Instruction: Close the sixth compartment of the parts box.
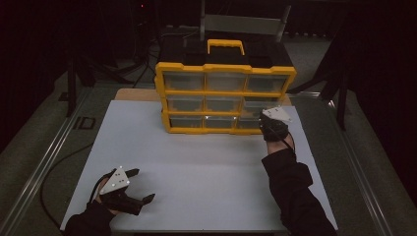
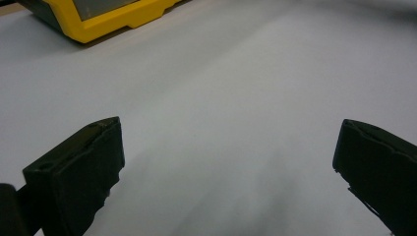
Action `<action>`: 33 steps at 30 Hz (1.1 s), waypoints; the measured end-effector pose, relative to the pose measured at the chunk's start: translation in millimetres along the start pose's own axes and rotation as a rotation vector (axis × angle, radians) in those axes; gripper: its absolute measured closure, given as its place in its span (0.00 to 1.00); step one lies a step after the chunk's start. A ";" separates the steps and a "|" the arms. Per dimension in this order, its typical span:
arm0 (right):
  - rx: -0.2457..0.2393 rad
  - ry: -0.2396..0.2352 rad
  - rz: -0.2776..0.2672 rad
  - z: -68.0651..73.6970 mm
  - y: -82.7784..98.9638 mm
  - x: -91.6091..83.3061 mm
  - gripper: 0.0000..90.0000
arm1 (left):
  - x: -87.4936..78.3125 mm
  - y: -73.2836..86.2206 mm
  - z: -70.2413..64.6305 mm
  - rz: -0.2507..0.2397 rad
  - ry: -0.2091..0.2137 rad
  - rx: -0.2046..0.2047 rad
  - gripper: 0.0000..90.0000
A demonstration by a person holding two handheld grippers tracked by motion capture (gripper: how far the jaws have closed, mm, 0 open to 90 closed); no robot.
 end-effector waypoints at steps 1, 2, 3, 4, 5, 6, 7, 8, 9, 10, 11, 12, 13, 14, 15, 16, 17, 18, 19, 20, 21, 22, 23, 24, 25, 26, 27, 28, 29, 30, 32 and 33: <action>0.002 0.001 0.001 -0.1 -0.3 0.6 1.00 | -0.2 0.0 0.1 0.000 0.000 0.000 0.00; -0.003 0.005 0.000 -0.4 -0.6 1.3 1.00 | -0.3 0.0 0.2 -0.001 0.000 0.000 0.00; -0.004 0.006 0.000 -0.9 -1.0 2.0 1.00 | -0.3 0.0 0.2 0.000 0.000 0.000 0.00; 0.000 0.005 0.001 -1.2 -1.3 2.5 1.00 | -0.3 0.1 0.3 0.000 0.000 0.000 0.00; -0.001 0.008 0.002 -1.6 -1.6 3.0 1.00 | -0.2 0.1 0.2 0.000 0.000 0.000 0.00; -0.003 0.011 0.002 -2.1 -1.9 3.8 1.00 | -0.1 0.2 0.2 0.001 0.001 0.001 0.00; -0.002 0.011 0.003 -2.6 -2.2 4.5 1.00 | 0.0 0.2 0.1 0.000 0.002 0.000 0.00; -0.002 0.012 0.003 -3.1 -2.5 5.0 1.00 | 0.0 0.3 0.1 0.001 0.001 0.001 0.00; -0.004 0.013 0.004 -3.5 -2.7 5.3 1.00 | 0.0 0.3 0.2 0.002 0.001 0.001 0.00; -0.004 0.013 0.004 -3.5 -2.7 5.3 1.00 | 0.0 0.3 0.2 0.002 0.001 0.001 0.00; -0.002 0.015 0.005 -4.3 -3.0 6.0 1.00 | -0.1 0.2 0.4 0.000 0.000 -0.002 0.00; -0.001 0.016 0.005 -4.3 -3.1 6.3 1.00 | -0.1 0.2 0.4 0.001 0.000 0.000 0.00; -0.002 0.019 0.005 -4.7 -3.2 6.7 1.00 | -0.1 0.2 0.3 0.000 0.000 0.000 0.00; -0.002 0.019 0.005 -4.7 -3.2 6.7 1.00 | -0.1 0.2 0.3 0.000 0.000 0.000 0.00; -0.001 0.019 0.006 -5.1 -3.5 7.7 1.00 | 0.0 0.2 0.2 0.001 0.000 0.000 0.00; -0.001 0.020 0.006 -5.0 -3.6 8.0 1.00 | 0.1 0.3 0.2 0.003 -0.001 0.001 0.00; -0.003 0.021 0.007 -5.2 -3.8 8.4 1.00 | 0.0 0.3 0.2 0.001 0.000 0.000 0.00; -0.006 0.019 0.007 -5.3 -3.9 8.9 1.00 | -0.1 0.3 0.3 0.001 0.000 0.000 0.00; -0.008 0.018 0.008 -5.5 -4.1 9.4 1.00 | -0.2 0.2 0.3 0.001 -0.001 0.001 0.00; -0.009 0.022 0.007 -5.7 -4.4 9.8 1.00 | -0.2 0.2 0.4 0.000 0.000 0.000 0.00; -0.009 0.023 0.007 -5.8 -4.7 10.3 1.00 | -0.3 0.2 0.4 -0.001 0.000 -0.001 0.00; -0.010 0.025 0.008 -6.0 -5.1 10.5 1.00 | -0.2 0.3 0.4 0.001 0.000 0.001 0.00; -0.013 0.026 0.006 -6.4 -5.5 11.1 1.00 | -0.1 0.4 0.3 0.001 0.001 0.000 0.00; -0.012 0.028 0.006 -6.5 -5.8 11.3 1.00 | 0.1 0.5 0.1 0.000 0.002 -0.003 0.00; -0.011 0.028 0.006 -6.6 -6.2 11.7 1.00 | 0.3 0.7 0.1 0.002 0.001 0.001 0.00; -0.010 0.029 0.008 -6.5 -6.5 12.0 1.00 | 0.5 0.8 0.0 0.002 0.003 0.000 0.00; -0.010 0.029 0.009 -6.7 -6.7 12.2 1.00 | 0.5 0.8 0.0 0.002 0.003 -0.001 0.00; -0.011 0.030 0.010 -6.9 -7.0 12.4 1.00 | 0.5 0.7 0.0 0.001 0.001 0.000 0.00; -0.013 0.032 0.009 -7.3 -7.4 12.6 1.00 | 0.3 0.6 0.0 0.000 0.002 -0.001 0.00; -0.014 0.034 0.009 -7.6 -7.7 12.8 1.00 | 0.1 0.5 0.1 0.001 0.001 0.000 0.00; -0.016 0.036 0.009 -8.0 -7.9 13.0 1.00 | 0.0 0.5 0.2 0.001 0.001 0.000 0.00; -0.015 0.036 0.009 -8.5 -8.1 13.2 1.00 | -0.1 0.4 0.3 0.001 0.000 0.000 0.00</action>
Point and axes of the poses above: each handheld gripper's, and its own axes: x roughly forward along the jaws, y roughly out of its underside, z roughly to its left, the point moved 3 cm from there along x, roughly forward along the jaws, and after that the axes turned 8 degrees about -z, right-handed, at the moved point
